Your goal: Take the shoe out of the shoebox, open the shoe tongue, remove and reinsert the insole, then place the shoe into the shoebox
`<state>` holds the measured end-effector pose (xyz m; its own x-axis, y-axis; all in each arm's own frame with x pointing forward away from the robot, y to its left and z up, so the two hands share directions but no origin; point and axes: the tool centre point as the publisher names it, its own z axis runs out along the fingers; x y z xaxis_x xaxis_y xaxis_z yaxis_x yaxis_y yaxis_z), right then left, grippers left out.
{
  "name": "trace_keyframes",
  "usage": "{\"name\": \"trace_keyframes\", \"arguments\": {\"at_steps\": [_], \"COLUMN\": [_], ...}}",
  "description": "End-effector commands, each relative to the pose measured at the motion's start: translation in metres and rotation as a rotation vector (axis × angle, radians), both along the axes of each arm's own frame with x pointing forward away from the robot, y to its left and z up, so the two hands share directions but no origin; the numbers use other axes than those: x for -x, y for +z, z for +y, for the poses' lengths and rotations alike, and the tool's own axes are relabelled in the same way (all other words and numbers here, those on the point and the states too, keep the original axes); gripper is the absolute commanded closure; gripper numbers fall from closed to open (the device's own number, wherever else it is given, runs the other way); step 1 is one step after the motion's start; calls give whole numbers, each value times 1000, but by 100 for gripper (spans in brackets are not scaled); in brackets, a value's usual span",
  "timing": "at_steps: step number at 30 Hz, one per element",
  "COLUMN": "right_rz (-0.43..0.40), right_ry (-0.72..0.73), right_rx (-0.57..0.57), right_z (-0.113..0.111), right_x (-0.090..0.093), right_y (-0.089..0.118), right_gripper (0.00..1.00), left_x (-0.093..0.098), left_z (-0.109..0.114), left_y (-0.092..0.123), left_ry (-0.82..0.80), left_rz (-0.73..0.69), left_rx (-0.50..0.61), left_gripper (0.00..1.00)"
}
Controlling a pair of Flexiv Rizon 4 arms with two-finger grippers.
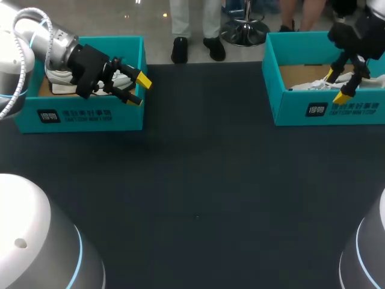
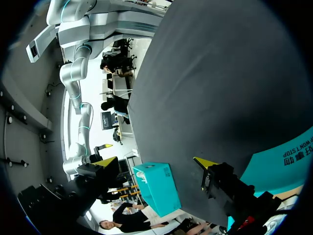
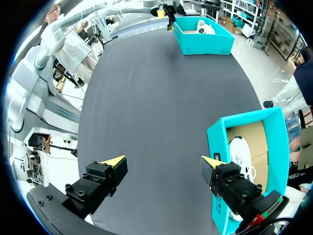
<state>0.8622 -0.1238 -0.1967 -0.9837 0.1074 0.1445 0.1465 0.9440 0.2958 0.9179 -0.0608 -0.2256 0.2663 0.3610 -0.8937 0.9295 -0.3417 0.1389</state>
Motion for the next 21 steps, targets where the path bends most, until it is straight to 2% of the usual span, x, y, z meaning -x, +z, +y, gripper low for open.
{"name": "trace_keyframes", "arguments": {"at_steps": [1, 12, 21], "right_rz": [4, 4, 4], "right_ry": [1, 1, 1], "right_rx": [2, 2, 2], "right_z": [0, 0, 0], "right_x": [-2, -2, -2], "right_y": [0, 0, 0], "right_gripper": [0, 0, 0], "left_x": [0, -1, -25], "left_z": [0, 1, 26], "left_y": [0, 1, 15], "left_ry": [-1, -12, 15], "left_rz": [-1, -1, -15], "left_rx": [-1, -4, -99], "left_gripper": [0, 0, 0]}}
